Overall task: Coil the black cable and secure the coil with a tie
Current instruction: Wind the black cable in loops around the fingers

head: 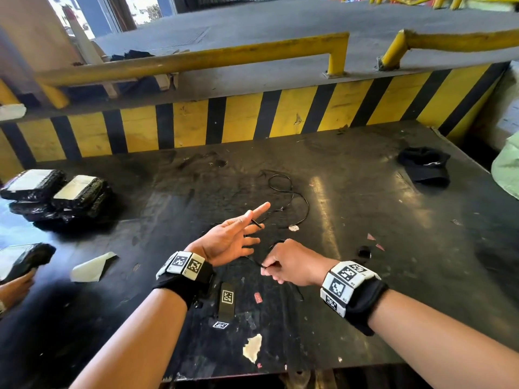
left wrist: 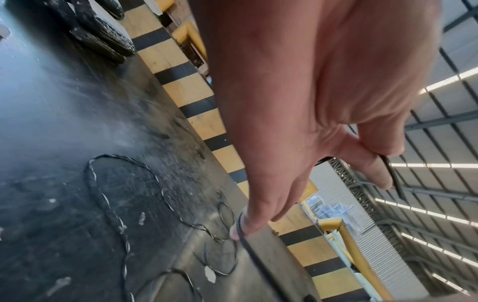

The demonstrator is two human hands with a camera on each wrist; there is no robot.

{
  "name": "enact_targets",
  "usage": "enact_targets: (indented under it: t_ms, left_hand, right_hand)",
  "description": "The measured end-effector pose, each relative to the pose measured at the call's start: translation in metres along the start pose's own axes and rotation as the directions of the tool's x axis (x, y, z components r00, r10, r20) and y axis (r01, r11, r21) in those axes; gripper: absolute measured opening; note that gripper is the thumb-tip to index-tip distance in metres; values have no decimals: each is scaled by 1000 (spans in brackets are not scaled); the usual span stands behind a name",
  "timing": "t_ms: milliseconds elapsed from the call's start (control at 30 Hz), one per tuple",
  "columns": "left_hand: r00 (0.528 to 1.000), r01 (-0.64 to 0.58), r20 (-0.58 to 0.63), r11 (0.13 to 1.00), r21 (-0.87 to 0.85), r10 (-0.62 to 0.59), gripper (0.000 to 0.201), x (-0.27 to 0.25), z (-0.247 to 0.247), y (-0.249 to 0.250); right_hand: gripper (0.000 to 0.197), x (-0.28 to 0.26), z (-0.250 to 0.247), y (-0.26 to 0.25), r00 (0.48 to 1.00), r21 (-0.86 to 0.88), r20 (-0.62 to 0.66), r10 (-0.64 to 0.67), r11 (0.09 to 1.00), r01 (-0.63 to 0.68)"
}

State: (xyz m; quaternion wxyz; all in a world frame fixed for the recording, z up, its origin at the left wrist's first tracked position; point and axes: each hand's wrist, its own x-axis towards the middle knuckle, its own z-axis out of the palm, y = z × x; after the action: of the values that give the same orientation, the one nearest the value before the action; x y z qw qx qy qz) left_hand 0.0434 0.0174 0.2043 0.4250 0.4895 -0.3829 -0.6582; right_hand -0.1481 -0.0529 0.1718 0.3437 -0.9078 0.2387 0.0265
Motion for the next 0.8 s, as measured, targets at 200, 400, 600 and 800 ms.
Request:
enact_targets:
  t_ms: [200,400,600,800]
  left_hand:
    - [997,72,-43,995,66,-69,46,-2,-8,-13]
    - [962,263,77,965,2,-263,65,-13,-8,-29]
    - [940,284,236,948,-145,-246,61,-17,9,-40]
    - [902,268,378,957,-112,-208,59,-14,26,-30]
  right_hand:
    - [18,-5,-39,-19,999,-153,30,-19,988,23]
    - [11,-3,-93,-30,997,-139,-34,-74,988,69]
    - [11,15,-124,-24,990,-21,-116,-75,997,73]
    - [11,26,-119,-3,980,99,-198,-3,995,23]
